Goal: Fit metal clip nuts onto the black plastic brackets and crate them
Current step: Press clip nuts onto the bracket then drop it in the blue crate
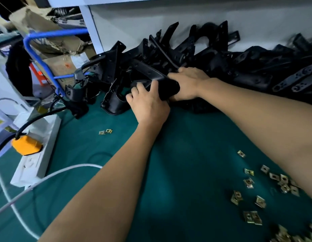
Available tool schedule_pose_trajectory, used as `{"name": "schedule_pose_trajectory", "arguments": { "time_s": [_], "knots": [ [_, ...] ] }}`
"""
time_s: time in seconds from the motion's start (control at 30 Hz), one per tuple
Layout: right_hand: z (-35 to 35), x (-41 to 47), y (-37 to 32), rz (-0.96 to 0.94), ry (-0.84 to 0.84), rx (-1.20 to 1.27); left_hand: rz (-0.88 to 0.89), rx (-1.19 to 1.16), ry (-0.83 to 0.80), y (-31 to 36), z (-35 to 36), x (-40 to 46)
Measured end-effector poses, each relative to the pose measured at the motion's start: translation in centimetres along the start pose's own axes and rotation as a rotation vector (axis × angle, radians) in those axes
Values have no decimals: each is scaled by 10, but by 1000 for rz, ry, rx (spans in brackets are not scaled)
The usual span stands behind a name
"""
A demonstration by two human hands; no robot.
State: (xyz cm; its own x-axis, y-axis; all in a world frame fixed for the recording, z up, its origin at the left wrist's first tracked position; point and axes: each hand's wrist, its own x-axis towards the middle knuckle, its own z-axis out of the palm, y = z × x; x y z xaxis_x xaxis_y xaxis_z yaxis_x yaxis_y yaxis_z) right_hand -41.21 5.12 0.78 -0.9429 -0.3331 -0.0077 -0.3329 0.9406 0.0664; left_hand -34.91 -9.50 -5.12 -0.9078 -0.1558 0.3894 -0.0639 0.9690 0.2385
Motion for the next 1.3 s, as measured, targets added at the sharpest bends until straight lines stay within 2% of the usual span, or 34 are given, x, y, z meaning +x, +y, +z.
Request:
{"name": "schedule_pose_trajectory", "arguments": {
  "time_s": [0.4, 0.57, 0.67, 0.83, 0.9, 0.97, 1.07, 1.13, 1.23, 1.3],
  "knots": [
    [5, -129, 27, -75, 125, -19, 165, -54, -39, 43, -27, -95],
    [10, -176, 18, -44, 394, -60, 182, -100, 22, 47, -37, -119],
    [0, -200, 11, -28, 568, -66, 221, -251, 99, 54, -49, -136],
    [-23, -233, 3, -17, 696, -46, 77, -534, 129, 64, -64, -164],
    [-18, -253, 0, -72, 715, 46, 26, -631, 152, 63, -66, -172],
    [-9, -274, -1, -125, 754, 232, 75, -660, 74, 63, -68, -176],
    [-1, -296, 3, -54, 902, 495, 258, -409, -1, 64, -70, -177],
    [3, -306, -1, -2, 942, 667, 334, -261, 72, 69, -77, -177],
    [8, -316, -11, 12, 819, 926, 479, -288, 163, 77, -86, -177],
    [13, -322, -15, 26, 742, 1004, 560, -390, 81, 78, -85, -180]
  ]
}}
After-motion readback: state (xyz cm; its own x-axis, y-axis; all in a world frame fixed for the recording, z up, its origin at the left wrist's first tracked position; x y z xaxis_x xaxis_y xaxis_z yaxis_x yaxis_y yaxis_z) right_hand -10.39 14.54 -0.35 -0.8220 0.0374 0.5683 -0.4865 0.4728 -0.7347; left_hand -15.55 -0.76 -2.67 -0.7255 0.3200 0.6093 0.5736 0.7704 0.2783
